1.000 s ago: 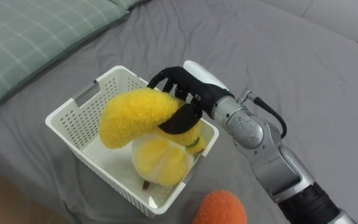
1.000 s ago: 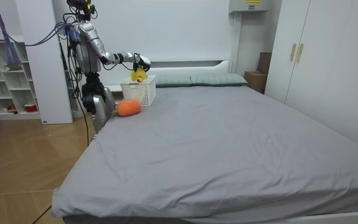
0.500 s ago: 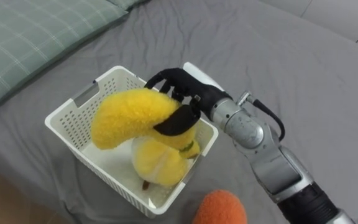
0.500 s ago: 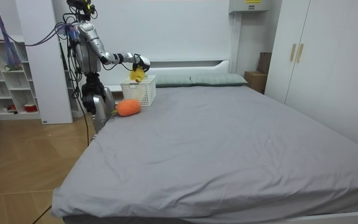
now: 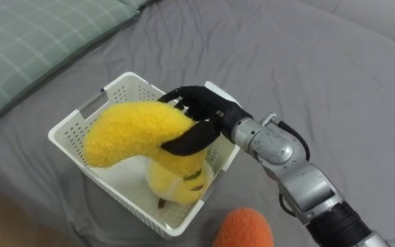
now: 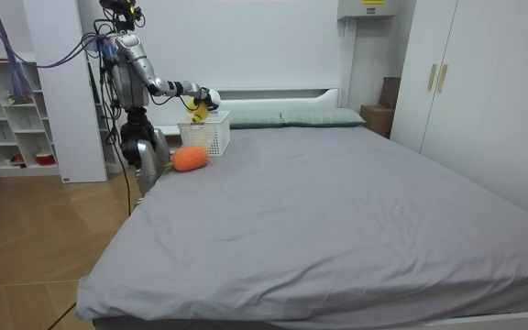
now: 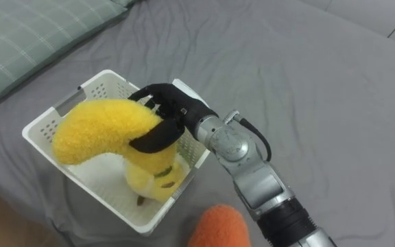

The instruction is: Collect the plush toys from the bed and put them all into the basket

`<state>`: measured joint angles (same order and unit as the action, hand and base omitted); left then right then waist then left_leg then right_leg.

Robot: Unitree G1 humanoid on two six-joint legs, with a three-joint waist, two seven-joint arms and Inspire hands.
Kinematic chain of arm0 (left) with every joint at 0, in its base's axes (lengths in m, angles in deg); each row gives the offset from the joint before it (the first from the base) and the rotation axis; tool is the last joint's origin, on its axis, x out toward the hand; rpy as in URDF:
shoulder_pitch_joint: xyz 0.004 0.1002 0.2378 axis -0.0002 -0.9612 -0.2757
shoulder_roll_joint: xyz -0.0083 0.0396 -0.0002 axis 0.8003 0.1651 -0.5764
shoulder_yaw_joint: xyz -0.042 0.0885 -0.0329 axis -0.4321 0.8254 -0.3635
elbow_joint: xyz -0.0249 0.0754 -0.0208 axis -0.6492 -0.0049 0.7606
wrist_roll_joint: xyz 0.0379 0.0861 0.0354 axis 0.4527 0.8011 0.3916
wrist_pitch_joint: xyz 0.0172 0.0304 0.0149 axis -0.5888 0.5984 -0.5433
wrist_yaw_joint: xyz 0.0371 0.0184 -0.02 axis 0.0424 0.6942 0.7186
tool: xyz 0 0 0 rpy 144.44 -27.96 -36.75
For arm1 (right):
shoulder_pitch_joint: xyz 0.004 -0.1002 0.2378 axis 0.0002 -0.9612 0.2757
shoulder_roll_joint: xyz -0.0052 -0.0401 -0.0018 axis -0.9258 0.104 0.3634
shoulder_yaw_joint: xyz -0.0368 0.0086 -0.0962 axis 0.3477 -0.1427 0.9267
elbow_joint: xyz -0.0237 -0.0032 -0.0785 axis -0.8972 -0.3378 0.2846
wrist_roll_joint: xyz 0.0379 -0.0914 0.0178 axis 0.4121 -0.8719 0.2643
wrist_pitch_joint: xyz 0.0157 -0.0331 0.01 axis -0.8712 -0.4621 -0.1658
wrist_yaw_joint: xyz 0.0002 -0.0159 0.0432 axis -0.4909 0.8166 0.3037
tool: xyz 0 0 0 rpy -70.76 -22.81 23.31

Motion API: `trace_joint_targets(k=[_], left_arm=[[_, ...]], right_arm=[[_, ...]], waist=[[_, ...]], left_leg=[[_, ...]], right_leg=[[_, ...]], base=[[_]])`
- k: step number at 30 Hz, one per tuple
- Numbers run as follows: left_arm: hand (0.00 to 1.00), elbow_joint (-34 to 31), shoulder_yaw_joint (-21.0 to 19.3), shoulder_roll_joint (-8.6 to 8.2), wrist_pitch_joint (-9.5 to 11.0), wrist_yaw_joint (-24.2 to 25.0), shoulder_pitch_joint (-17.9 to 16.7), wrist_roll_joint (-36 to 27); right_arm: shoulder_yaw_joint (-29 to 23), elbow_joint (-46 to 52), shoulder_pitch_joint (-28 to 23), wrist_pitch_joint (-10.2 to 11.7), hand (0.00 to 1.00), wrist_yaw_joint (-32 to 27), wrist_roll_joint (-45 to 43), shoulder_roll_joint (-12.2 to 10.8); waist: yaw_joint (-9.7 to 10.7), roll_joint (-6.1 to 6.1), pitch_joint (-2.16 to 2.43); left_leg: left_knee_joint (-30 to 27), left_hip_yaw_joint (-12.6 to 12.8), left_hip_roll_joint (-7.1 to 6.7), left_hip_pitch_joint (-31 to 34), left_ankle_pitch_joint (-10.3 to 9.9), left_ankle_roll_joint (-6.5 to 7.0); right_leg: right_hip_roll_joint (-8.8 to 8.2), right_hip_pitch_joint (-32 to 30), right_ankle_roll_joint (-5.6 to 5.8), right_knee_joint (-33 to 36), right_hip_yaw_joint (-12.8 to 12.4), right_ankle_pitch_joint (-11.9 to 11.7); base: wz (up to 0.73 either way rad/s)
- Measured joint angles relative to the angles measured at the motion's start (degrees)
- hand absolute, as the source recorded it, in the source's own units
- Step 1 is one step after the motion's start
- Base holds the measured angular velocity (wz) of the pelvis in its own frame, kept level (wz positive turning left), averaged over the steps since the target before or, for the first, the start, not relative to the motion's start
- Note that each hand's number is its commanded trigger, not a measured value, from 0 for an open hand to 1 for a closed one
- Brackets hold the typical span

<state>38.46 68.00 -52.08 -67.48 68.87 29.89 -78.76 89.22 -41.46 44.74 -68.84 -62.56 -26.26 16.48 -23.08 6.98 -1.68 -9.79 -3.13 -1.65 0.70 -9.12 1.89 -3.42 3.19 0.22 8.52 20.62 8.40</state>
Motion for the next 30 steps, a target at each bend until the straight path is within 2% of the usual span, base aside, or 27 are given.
trace_joint_targets(k=[9, 10, 11, 12, 13, 19, 25, 30], left_arm=[[0.00, 0.3, 0.0, -0.02, 0.0, 0.6, -0.2, 0.0], [0.00, 0.4, 0.0, -0.03, 0.0, 0.6, -0.2, 0.0], [0.00, 0.6, 0.0, -0.05, 0.0, 0.6, -0.2, 0.0], [0.00, 0.9, 0.0, -0.08, 0.0, 0.6, -0.1, 0.0], [0.00, 0.9, 0.0, -0.17, 0.0, 0.6, 0.0, 0.0], [0.00, 1.3, 0.0, -0.34, 0.1, 0.5, 0.7, 0.0], [0.00, 1.2, -0.1, -0.34, 0.3, 0.3, 1.4, -0.2], [0.00, 1.3, -0.1, -0.25, 0.4, -0.2, 1.0, -0.6]], right_arm=[[0.0, 0.0, 0.0, 0.2, 1.00, 0.0, -1.2, 0.0], [0.0, 0.0, 0.0, 0.2, 0.94, 0.0, -1.2, -0.1], [0.0, 0.0, 0.0, 0.2, 0.57, 0.2, -1.3, -0.1], [0.0, 0.0, 0.0, 0.2, 0.25, 0.5, -1.6, -0.1], [0.0, 0.0, 0.0, 0.2, 0.00, 0.5, -1.9, -0.1], [-0.1, 0.0, 0.0, 0.3, 0.00, 0.5, -2.3, 0.2], [-0.1, 0.0, 0.0, 1.8, 0.00, 0.5, -2.3, 0.5], [-0.1, 0.0, 0.0, 2.3, 0.00, 0.4, -2.3, 1.1]], waist=[[0.3, 0.12, 0.08], [0.4, 0.12, 0.08], [0.5, 0.12, 0.09], [0.7, 0.13, 0.09], [0.9, 0.13, 0.10], [1.0, 0.20, 0.19], [1.7, 0.21, 0.29], [2.7, 0.00, 0.69]], left_leg=[[-0.2, 0.3, 0.05, -0.5, 0.0, 0.00], [-0.1, 0.5, 0.08, -0.5, 0.0, 0.00], [0.0, 0.7, 0.12, -0.4, 0.0, 0.00], [0.1, 0.8, 0.13, -0.4, 0.0, 0.01], [0.1, 1.0, 0.13, -0.4, 0.0, 0.02], [0.0, 1.3, 0.12, -0.9, 0.0, 0.03], [0.3, 1.7, 0.28, -1.2, 0.0, 0.03], [0.2, 2.3, 0.37, -1.6, 0.0, 0.03]], right_leg=[[0.02, 0.4, 0.00, 0.0, -0.4, 0.0], [0.03, 0.4, 0.00, 0.0, -0.4, 0.0], [0.06, 0.4, -0.01, 0.0, -0.7, 0.0], [0.06, 0.4, -0.01, 0.0, -0.8, 0.0], [0.06, 0.4, -0.01, 0.1, -0.9, 0.0], [0.08, 0.3, -0.01, 0.1, -1.2, 0.0], [0.13, 0.6, -0.01, 0.1, -1.6, 0.0], [0.16, 0.8, -0.01, 0.1, -1.7, 0.0]], base=[[0.00], [-0.05], [-0.07], [-0.09], [-0.05], [-0.03], [-0.02], [-0.03]])
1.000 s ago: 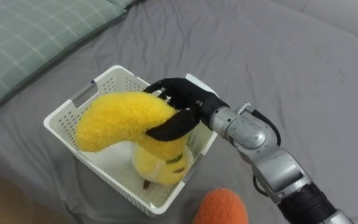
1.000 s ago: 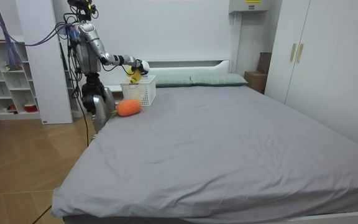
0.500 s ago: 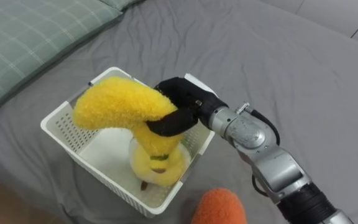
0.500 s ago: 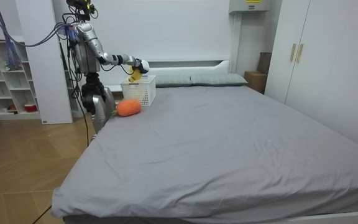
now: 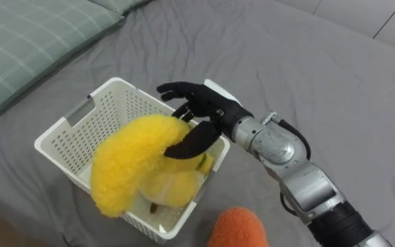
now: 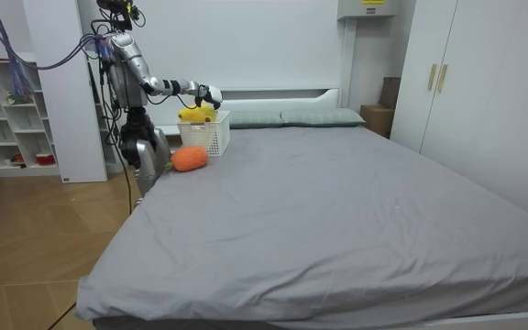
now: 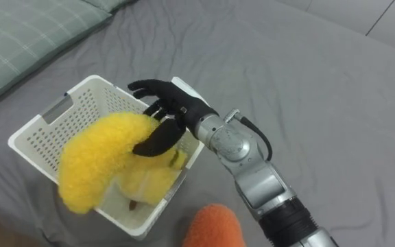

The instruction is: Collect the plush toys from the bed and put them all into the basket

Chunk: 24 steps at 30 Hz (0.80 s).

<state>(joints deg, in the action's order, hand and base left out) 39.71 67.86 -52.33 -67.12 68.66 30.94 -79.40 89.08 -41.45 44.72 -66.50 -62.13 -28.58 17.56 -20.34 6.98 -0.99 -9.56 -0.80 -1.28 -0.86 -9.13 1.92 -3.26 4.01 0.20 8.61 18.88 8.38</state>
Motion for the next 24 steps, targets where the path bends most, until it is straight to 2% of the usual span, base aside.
trace_joint_targets(k=[4, 11, 14, 17, 18, 21, 24], left_arm=[[0.00, 0.0, 0.0, 0.17, 0.0, -0.5, 0.0, -0.2], [0.00, 0.0, 0.3, 0.63, 0.1, -2.0, -1.1, -2.3], [0.00, 0.0, 0.3, 0.79, 0.2, -3.5, -1.4, -2.5], [0.00, 0.0, 0.3, 0.95, 0.7, -3.9, -1.5, -2.4], [0.00, 0.0, 0.2, 0.91, 0.8, -3.9, -1.5, -2.4], [0.00, 0.0, 0.2, 0.91, 1.3, -3.9, -1.5, -2.5], [0.00, 0.0, -0.2, 0.89, 2.0, -3.9, -1.9, -2.2]], right_arm=[[0.0, 0.0, 0.0, 0.2, 0.00, -0.1, 0.1, 0.7], [-0.1, 0.2, -0.5, 0.7, 0.00, -1.0, 1.6, 0.7], [-0.7, 0.3, -1.4, 0.8, 0.00, -1.2, 1.8, 0.8], [-1.5, 0.5, -2.2, 0.8, 0.00, -1.4, 1.9, 0.9], [-2.0, 0.6, -2.6, 0.8, 0.00, -1.5, 1.9, 0.9], [-3.9, 0.6, -3.3, 0.8, 0.00, -2.3, 1.9, 0.9], [-6.1, 1.1, -4.4, 1.7, 0.00, -2.9, 1.9, 1.0]], waist=[[0.3, -0.02, 0.00], [3.1, -0.09, 0.12], [3.7, -0.24, 0.13], [4.3, -0.62, 0.31], [4.3, -0.78, 0.62], [4.5, -1.38, 0.90], [5.8, -1.56, 0.84]], left_leg=[[0.1, 0.0, 0.08, -0.3, 0.0, -0.01], [0.1, 0.3, 0.09, -0.4, 0.0, -0.01], [0.3, 0.7, 0.23, -0.8, 0.0, -0.01], [0.4, 1.6, 0.38, -1.3, 0.0, -0.01], [0.5, 2.0, 0.45, -1.4, 0.0, -0.01], [0.9, 2.2, 0.54, -1.8, 0.0, -0.01], [0.9, 2.3, 0.55, -1.9, 0.0, -0.02]], right_leg=[[0.09, 0.1, -0.01, 0.1, -0.6, 0.0], [0.14, 0.1, -0.02, 0.1, -0.8, 0.0], [0.20, 0.1, -0.05, 0.1, -1.3, -0.1], [0.25, 0.1, -0.10, 0.2, -1.6, -0.1], [0.24, 0.1, -0.11, 0.2, -1.6, -0.2], [0.28, 0.4, -0.12, 0.2, -2.0, -0.2], [0.33, 0.5, -0.12, 0.1, -2.3, -0.2]], base=[[-0.04], [-0.01], [-0.08], [-0.09], [-0.15], [-0.09], [0.00]])
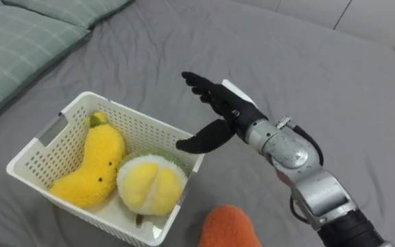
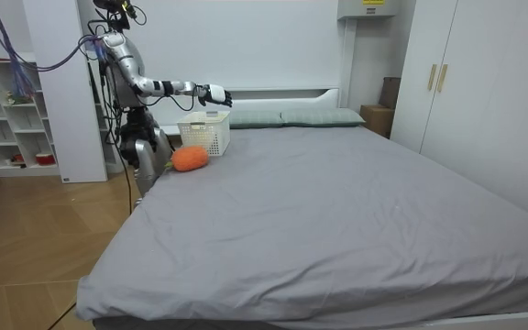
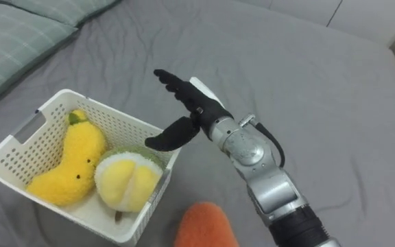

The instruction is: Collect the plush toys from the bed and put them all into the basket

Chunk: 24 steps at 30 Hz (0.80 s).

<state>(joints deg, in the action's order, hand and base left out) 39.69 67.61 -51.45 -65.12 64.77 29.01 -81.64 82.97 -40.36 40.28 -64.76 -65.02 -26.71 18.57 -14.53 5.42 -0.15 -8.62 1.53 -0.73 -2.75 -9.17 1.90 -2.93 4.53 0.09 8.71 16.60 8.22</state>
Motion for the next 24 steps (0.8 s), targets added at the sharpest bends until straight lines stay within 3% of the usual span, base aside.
trace_joint_targets(k=[4, 8, 11, 14, 16, 21, 24], left_arm=[[0.00, 0.0, 0.0, -0.06, 0.1, 0.0, -0.5, -0.8], [0.00, -0.2, -0.2, -0.09, 0.3, 0.0, -1.0, -1.3], [0.00, -0.1, -0.8, -0.51, 0.3, 0.0, -1.5, -2.1], [0.00, 0.1, -0.8, -1.07, 0.4, 0.2, -1.8, -2.5], [0.00, 0.7, -1.2, -1.11, 0.3, 0.2, -2.4, -2.5], [0.00, 1.6, -0.7, -1.20, 0.3, -0.1, -2.7, -3.8], [0.00, 1.7, -0.6, -1.26, 0.3, -0.6, -2.7, -4.8]], right_arm=[[-2.3, 0.1, -3.9, 1.3, 0.00, -2.2, 1.9, 0.1], [-4.5, -2.3, -11.5, 2.0, 0.00, -3.3, 2.6, 0.3], [-8.0, -6.2, -17.1, 2.0, 0.00, -5.0, 2.3, 0.3], [-10.9, -10.2, -20.6, 1.9, 0.00, -6.7, 2.0, 0.7], [-11.9, -10.6, -22.3, 1.9, 0.00, -7.2, 2.1, 1.3], [-11.8, -13.3, -22.6, 2.9, 0.00, -6.8, 1.9, 1.3], [-11.8, -16.2, -22.8, 3.2, 0.00, -5.7, 1.9, 0.9]], waist=[[0.8, -0.11, -0.10], [3.0, -0.24, -0.18], [4.3, -0.97, -0.45], [5.8, -2.11, -0.18], [6.9, -2.68, 0.03], [9.6, -2.67, 0.14], [9.8, -2.74, 0.08]], left_leg=[[0.3, 0.6, 0.03, -0.9, 0.0, 0.04], [0.4, 0.9, 0.04, -0.9, -0.1, 0.16], [0.4, 1.7, 0.10, -1.1, -0.2, 0.27], [0.5, 3.0, 0.25, -0.9, -0.3, 0.38], [0.9, 4.5, 0.44, -0.9, -0.3, 0.37], [0.9, 4.8, 0.59, -1.0, -0.3, 0.30], [0.9, 4.8, 0.59, -1.0, -0.3, 0.31]], right_leg=[[-0.09, 0.3, 0.05, 0.0, -0.5, 0.0], [-0.10, 0.4, 0.12, 0.0, -0.8, -0.1], [-0.14, 0.1, 0.19, 0.1, -1.8, -0.1], [-0.13, -1.1, 0.23, 1.0, -2.9, -0.2], [0.00, -1.9, 0.11, 1.1, -4.2, -0.3], [0.18, -2.3, -0.01, 1.1, -4.7, -0.5], [0.18, -2.3, 0.00, 1.1, -4.9, -0.5]], base=[[-0.05], [-0.04], [-0.14], [-0.24], [-0.33], [-0.07], [0.00]])
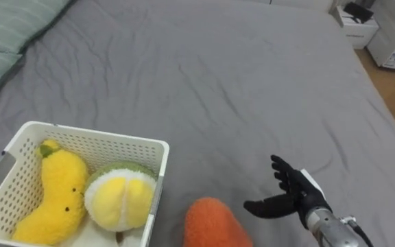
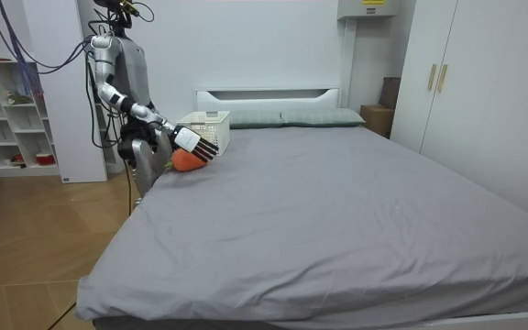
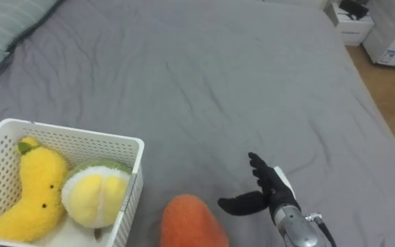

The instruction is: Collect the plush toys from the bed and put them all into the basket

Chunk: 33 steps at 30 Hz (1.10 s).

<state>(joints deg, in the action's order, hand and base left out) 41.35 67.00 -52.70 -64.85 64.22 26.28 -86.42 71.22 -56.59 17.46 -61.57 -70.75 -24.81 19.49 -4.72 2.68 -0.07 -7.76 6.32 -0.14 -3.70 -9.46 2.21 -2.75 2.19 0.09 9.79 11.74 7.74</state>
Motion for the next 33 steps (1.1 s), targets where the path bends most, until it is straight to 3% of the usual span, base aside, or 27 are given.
trace_joint_targets(k=[8, 13, 19, 24, 25, 26, 27, 29, 33], left_arm=[[0.00, -0.7, 3.4, 0.06, 0.0, -1.1, -0.3, -2.2], [0.00, -1.7, 3.9, -0.04, 0.1, -1.3, -0.6, -2.3], [0.00, -1.7, 4.4, -0.13, 0.7, -1.7, -0.8, -2.3], [0.00, -1.7, 4.6, -0.07, 1.8, -2.5, -0.9, -4.1], [0.00, -1.7, 4.6, -0.07, 2.0, -2.6, -0.9, -4.5], [0.00, -1.6, 4.7, -0.07, 2.3, -2.6, -1.1, -4.9], [0.00, -1.6, 4.7, -0.07, 2.3, -2.6, -1.2, -4.9], [0.00, -1.6, 4.9, -0.07, 2.3, -2.5, -1.1, -4.9], [0.00, -1.7, 5.5, -0.49, 2.3, -2.3, -1.1, -5.5]], right_arm=[[3.0, -5.6, -1.7, 0.0, 0.00, 4.7, -1.3, -0.7], [4.2, -12.2, -0.8, 0.4, 0.00, 7.7, -5.9, -1.7], [4.9, -13.6, -0.3, 0.5, 0.00, 9.4, -7.9, -2.6], [5.8, -14.1, 0.1, 0.1, 0.00, 10.2, -8.5, -2.7], [6.1, -14.2, 0.3, 0.0, 0.10, 10.4, -8.5, -2.7], [6.9, -14.3, 0.7, -0.1, 0.38, 10.6, -8.6, -2.4], [7.4, -14.3, 1.0, -0.3, 0.55, 10.9, -9.0, -2.2], [7.5, -14.3, 1.3, -0.8, 1.00, 11.1, -9.6, -2.2], [7.5, -14.0, 2.1, -0.8, 1.00, 11.1, -11.6, -1.1]], waist=[[0.2, -0.44, -0.29], [-0.1, -0.20, -0.15], [-0.5, -0.21, -0.25], [-1.9, 0.20, -0.08], [-2.0, 0.25, -0.08], [-2.2, 0.32, -0.11], [-2.4, 0.35, -0.13], [-2.8, 0.35, -0.14], [-3.1, 0.41, -0.14]], left_leg=[[0.0, -0.3, -0.12, 0.6, 0.0, 0.00], [-0.1, -0.9, -0.25, 1.1, 0.0, 0.01], [0.1, -1.6, -0.30, 1.5, 0.0, -0.01], [0.1, -1.8, -0.36, 1.6, -0.1, -0.04], [0.0, -1.8, -0.36, 1.5, -0.1, -0.04], [0.0, -1.9, -0.38, 1.5, -0.1, -0.04], [0.0, -2.0, -0.38, 1.6, -0.1, -0.04], [-0.1, -2.1, -0.39, 1.6, -0.1, -0.04], [-0.3, -3.1, -0.58, 2.2, -0.1, -0.04]], right_leg=[[-0.09, 0.0, 0.08, -0.2, 0.2, 0.1], [-0.05, -0.1, 0.17, -0.8, 1.1, 0.1], [0.29, -0.2, 0.23, -1.3, 1.1, 0.2], [0.34, -0.1, 0.24, -1.3, 1.0, 0.2], [0.34, -0.1, 0.24, -1.3, 1.0, 0.2], [0.33, 0.0, 0.24, -1.3, 1.1, 0.2], [0.34, 0.0, 0.23, -1.3, 1.1, 0.2], [0.34, 0.0, 0.23, -1.3, 1.2, 0.2], [0.23, 0.0, 0.24, -1.7, 1.9, 0.2]], base=[[0.01], [0.06], [0.06], [0.00], [0.00], [0.00], [0.00], [0.00], [0.10]])
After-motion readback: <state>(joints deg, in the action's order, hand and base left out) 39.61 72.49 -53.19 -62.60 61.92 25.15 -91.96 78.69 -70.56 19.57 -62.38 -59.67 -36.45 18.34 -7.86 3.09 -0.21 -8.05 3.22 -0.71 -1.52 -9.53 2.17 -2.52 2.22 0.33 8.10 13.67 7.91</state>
